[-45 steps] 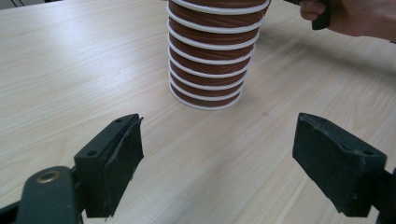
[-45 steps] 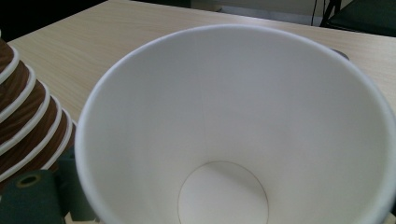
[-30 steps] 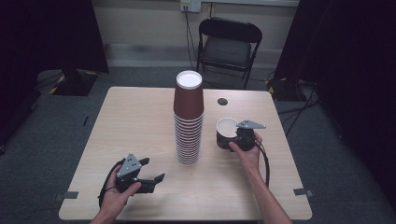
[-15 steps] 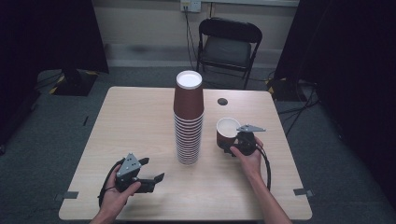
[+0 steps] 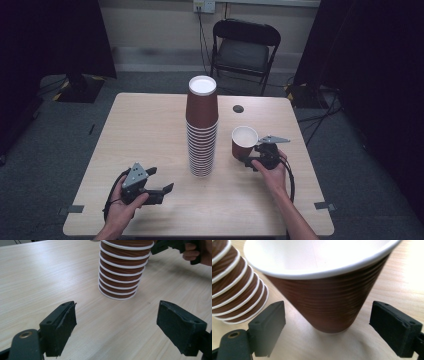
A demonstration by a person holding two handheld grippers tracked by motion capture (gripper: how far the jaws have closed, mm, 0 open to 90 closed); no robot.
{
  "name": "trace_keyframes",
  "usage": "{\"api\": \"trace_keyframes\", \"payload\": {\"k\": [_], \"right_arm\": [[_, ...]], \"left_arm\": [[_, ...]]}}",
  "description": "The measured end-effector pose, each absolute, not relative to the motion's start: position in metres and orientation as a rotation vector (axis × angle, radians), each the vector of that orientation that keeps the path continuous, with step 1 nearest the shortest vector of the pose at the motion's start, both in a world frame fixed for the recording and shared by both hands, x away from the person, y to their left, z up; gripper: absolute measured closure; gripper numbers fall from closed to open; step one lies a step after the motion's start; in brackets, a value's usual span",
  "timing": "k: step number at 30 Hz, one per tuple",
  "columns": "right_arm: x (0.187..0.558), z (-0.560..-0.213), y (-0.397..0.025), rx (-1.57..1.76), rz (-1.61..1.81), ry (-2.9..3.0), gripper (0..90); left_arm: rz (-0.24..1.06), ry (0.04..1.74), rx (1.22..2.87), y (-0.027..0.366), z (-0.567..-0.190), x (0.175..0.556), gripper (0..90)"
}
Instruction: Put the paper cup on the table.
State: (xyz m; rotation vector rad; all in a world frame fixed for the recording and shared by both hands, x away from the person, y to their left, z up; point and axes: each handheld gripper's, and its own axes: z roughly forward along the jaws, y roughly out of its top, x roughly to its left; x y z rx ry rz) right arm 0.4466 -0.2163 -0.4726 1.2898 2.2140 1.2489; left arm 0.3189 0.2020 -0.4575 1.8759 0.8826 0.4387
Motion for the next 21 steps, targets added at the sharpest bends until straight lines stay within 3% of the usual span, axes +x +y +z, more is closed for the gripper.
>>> {"api": "trace_keyframes", "payload": {"k": [10,21], "right_arm": [[0.426,-0.462,-0.235,1.286,1.280,2.192,13.0],[0.388,-0.435,-0.260,1.269,1.340,2.125,19.7]], "left_arm": [[0.445,0.946,1.853,0.213,-0.458,0.323,15.8],[0.438,0.969,1.853,0.219,-0.457,0.325,15.9]]}}
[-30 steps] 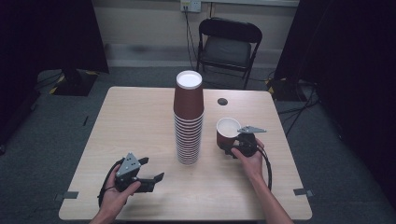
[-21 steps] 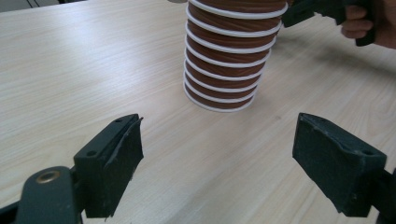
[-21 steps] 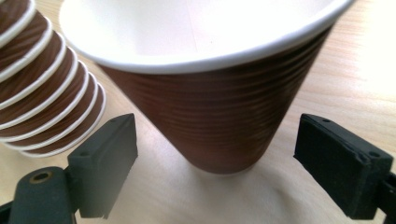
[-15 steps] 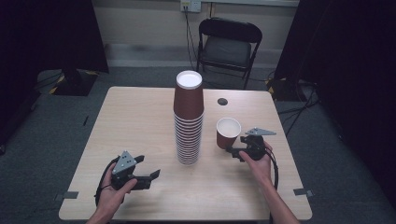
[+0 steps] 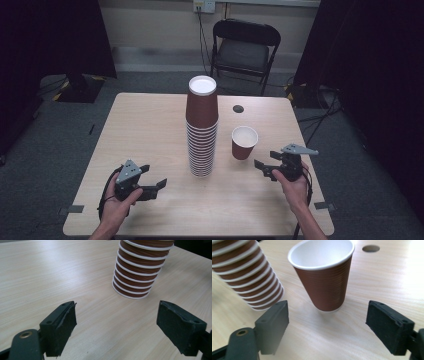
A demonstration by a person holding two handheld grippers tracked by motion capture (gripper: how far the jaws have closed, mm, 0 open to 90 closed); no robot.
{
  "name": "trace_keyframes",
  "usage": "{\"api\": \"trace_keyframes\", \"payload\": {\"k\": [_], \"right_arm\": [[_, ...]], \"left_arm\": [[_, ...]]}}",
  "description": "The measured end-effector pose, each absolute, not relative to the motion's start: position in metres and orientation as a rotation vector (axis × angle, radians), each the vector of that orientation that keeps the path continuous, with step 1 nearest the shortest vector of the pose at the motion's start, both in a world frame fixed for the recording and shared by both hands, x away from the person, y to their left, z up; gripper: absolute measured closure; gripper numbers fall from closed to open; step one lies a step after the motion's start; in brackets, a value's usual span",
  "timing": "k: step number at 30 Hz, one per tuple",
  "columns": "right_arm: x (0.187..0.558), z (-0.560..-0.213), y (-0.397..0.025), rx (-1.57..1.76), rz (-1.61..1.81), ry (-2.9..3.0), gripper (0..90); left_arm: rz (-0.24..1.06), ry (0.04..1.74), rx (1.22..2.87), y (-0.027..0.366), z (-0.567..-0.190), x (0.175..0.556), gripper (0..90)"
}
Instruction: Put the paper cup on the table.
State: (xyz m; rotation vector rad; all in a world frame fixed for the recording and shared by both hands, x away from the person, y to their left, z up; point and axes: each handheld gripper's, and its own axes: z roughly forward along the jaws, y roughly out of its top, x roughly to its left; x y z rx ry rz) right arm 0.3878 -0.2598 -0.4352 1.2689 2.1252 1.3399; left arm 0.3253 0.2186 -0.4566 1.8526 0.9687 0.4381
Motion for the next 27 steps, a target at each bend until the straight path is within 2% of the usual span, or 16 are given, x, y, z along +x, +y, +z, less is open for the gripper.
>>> {"api": "trace_keyframes", "payload": {"k": [1,13,20,27], "right_arm": [[0.384,-0.433,-0.262,1.257,1.344,2.116,21.6],[0.339,-0.420,-0.281,1.305,1.330,2.077,20.6],[0.315,-0.430,-0.296,1.354,1.308,2.051,18.6],[0.309,-0.442,-0.310,1.418,1.288,2.008,17.7]], "left_arm": [[0.432,0.968,1.851,0.219,-0.456,0.325,15.9],[0.444,0.984,1.855,0.221,-0.458,0.325,15.9],[0.445,0.987,1.856,0.222,-0.457,0.324,15.9],[0.449,0.981,1.871,0.220,-0.460,0.324,15.9]]}}
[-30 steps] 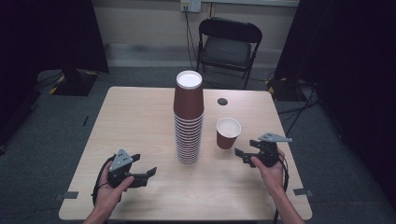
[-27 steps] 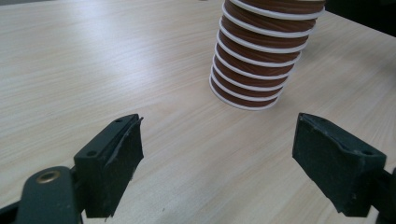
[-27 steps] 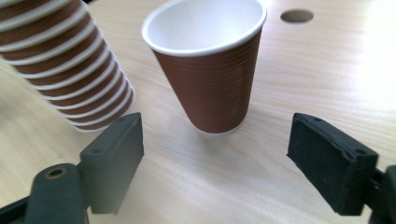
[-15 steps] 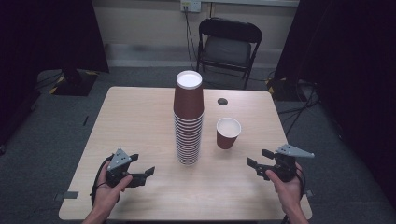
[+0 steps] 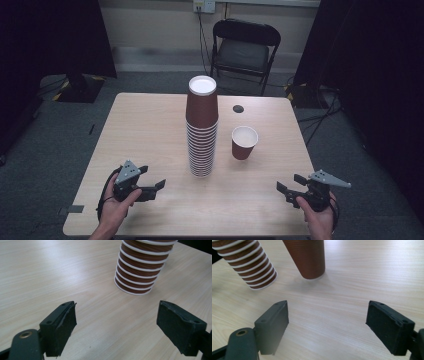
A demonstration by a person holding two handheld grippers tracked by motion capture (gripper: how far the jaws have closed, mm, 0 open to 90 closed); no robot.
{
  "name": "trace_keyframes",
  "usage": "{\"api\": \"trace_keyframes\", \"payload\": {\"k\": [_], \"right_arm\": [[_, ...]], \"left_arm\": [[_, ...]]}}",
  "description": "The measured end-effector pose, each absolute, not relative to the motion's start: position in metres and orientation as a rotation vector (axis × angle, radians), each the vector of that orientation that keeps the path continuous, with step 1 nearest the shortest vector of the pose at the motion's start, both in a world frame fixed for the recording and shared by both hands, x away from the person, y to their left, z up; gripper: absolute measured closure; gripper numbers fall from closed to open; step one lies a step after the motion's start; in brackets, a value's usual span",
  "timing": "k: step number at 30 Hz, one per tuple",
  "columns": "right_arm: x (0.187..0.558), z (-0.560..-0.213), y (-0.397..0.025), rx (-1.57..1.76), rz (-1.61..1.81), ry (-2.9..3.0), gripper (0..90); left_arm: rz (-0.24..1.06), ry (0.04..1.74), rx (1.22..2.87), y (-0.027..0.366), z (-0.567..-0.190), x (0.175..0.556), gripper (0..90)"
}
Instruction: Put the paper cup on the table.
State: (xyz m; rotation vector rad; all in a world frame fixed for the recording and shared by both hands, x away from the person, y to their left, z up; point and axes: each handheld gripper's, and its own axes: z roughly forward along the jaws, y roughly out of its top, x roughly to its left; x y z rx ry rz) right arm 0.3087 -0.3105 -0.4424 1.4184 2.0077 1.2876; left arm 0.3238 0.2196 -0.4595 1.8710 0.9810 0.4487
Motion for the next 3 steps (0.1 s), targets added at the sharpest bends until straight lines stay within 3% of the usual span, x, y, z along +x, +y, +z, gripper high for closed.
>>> {"api": "trace_keyframes", "payload": {"k": [3], "right_arm": [[0.3144,-0.4505,-0.3115,1.431,1.243,2.005,15.9]], "left_arm": [[0.442,0.971,1.882,0.2164,-0.4608,0.3240,15.9]]}}
